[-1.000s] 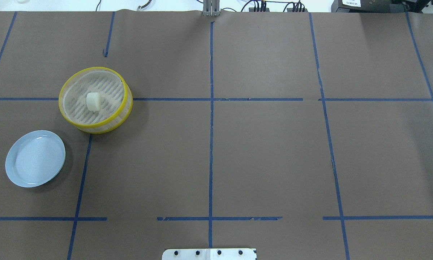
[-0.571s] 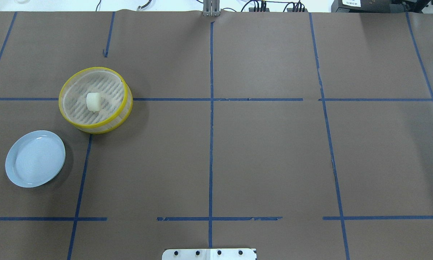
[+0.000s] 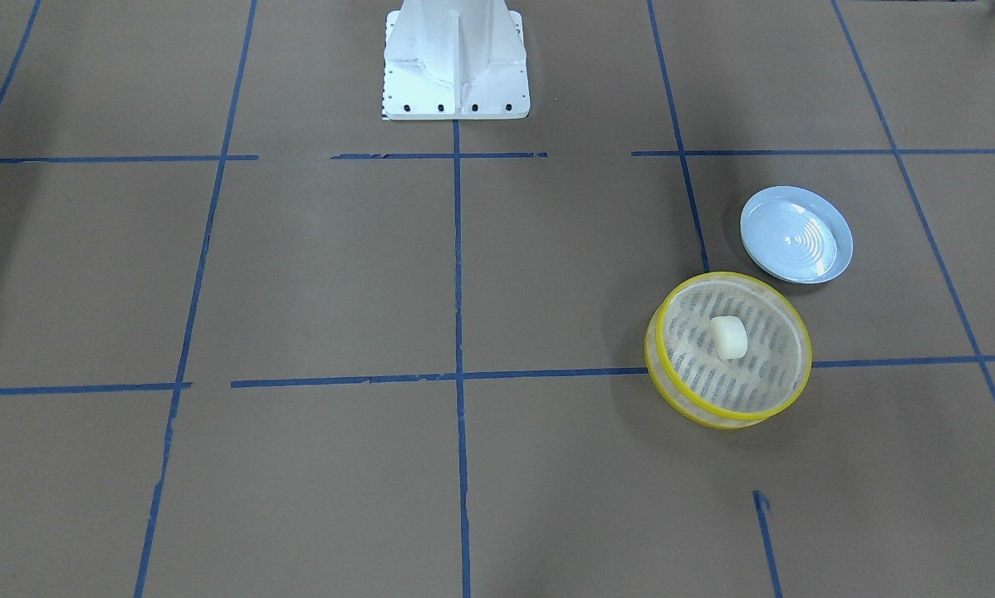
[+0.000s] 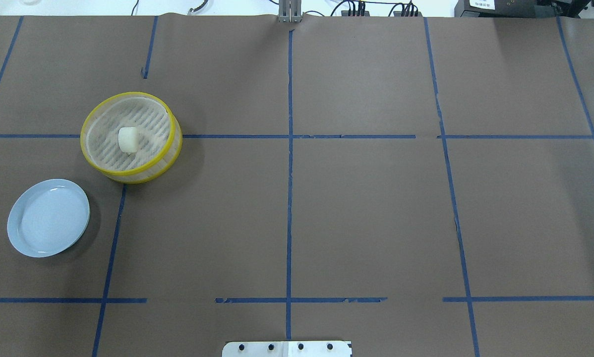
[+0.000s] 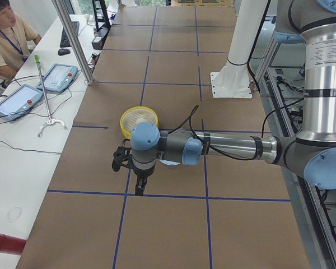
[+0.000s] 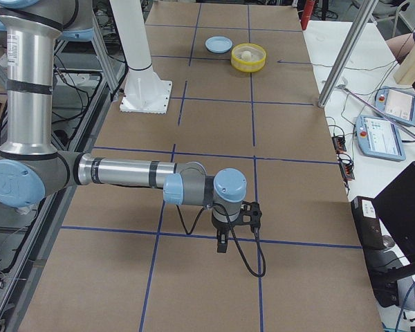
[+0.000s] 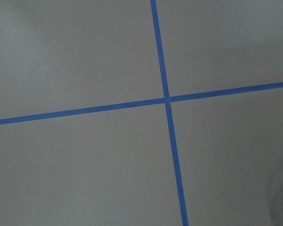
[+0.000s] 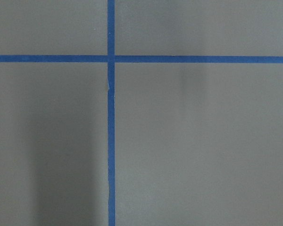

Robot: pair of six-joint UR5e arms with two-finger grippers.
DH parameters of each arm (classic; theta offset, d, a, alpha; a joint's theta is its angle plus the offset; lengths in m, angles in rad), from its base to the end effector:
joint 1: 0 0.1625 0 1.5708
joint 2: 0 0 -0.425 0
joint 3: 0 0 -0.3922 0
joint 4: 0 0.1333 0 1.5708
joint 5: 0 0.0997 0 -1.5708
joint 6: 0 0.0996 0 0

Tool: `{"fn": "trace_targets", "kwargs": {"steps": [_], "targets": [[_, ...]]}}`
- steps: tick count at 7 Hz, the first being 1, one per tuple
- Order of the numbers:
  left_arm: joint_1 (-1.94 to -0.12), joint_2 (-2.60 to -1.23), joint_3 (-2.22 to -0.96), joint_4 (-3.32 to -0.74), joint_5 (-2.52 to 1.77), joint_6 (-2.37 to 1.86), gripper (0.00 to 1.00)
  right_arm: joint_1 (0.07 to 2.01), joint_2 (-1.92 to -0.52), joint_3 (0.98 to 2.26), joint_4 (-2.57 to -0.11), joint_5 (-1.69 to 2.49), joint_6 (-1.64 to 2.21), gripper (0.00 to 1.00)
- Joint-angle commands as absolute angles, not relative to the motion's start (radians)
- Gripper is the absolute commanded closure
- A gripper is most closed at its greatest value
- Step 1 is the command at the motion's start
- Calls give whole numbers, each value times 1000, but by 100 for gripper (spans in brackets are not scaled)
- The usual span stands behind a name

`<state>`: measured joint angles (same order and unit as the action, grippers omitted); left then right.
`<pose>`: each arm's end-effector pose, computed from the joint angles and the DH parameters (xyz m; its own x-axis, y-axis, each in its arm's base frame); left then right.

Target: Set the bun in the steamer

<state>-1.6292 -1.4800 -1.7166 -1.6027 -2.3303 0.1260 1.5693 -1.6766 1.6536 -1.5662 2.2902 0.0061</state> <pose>-0.0914 -0.4541 0.6275 0.7290 0.1422 -0.6696 -0.0337 0.9845 0.1723 0.0670 -0.4456 0.6709 0.7522 0.0171 0.6587 -0.0031 0.9997 -0.0224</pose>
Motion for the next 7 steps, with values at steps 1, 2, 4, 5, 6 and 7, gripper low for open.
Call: {"fn": "trace_targets", "kwargs": {"steps": [1, 2, 4, 5, 6, 7], "targets": [[-1637, -1467, -1723, -1586, -2338, 135, 0, 1569, -1677, 1654, -1566, 2290, 6, 0], [-1647, -1463, -1726, -1585, -2336, 135, 0, 1569, -1677, 1654, -1566, 2290, 6, 0], [-1649, -1411, -1730, -1597, -2332, 140, 0, 1569, -1677, 1654, -1566, 2290, 6, 0], [-1648, -1416, -1724, -1598, -2329, 137, 0, 1569, -1677, 1654, -1566, 2290, 6, 0], [-1649, -1413, -1724, -1592, -2326, 138, 0, 1569, -1677, 1654, -1566, 2290, 6, 0], [-1649, -1419, -1729, -1563, -2333, 140, 0, 1569, -1677, 1654, -1566, 2290, 6, 0]]}}
